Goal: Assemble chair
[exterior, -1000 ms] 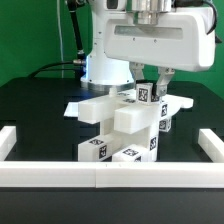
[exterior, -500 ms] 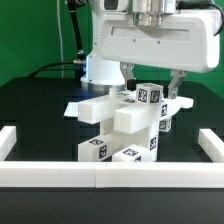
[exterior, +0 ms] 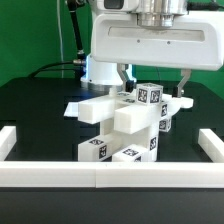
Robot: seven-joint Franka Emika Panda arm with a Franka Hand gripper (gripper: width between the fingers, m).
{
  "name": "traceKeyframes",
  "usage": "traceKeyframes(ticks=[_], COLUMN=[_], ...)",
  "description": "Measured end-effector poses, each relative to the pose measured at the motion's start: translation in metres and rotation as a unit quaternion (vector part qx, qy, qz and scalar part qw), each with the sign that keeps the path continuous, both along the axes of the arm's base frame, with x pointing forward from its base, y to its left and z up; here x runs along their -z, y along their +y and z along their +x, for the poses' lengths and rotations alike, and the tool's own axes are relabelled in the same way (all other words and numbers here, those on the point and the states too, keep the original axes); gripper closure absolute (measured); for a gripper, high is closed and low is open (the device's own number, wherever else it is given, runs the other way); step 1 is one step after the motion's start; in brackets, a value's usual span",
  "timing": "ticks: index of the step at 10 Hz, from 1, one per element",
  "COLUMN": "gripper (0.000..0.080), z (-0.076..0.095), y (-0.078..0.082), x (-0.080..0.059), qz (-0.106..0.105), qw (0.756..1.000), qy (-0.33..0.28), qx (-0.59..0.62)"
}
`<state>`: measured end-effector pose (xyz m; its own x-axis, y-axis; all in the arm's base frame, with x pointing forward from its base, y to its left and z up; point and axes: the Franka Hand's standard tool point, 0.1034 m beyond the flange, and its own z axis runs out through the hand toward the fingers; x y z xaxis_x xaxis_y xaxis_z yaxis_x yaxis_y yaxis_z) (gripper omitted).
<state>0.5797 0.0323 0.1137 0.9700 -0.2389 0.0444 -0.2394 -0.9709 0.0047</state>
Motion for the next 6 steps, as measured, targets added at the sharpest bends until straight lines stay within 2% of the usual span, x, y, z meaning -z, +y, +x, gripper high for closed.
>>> traceKeyframes(ticks=[3, 6], gripper=[0.0151, 0.0151], z=[-0.0001, -0.0001], y=[-0.0005, -0.0014], x=[0.0001, 0.0001], qz=[-0.005, -0.009], qw=[0.994, 0.979], qy=[0.002, 0.003], qx=[-0.105, -0.204])
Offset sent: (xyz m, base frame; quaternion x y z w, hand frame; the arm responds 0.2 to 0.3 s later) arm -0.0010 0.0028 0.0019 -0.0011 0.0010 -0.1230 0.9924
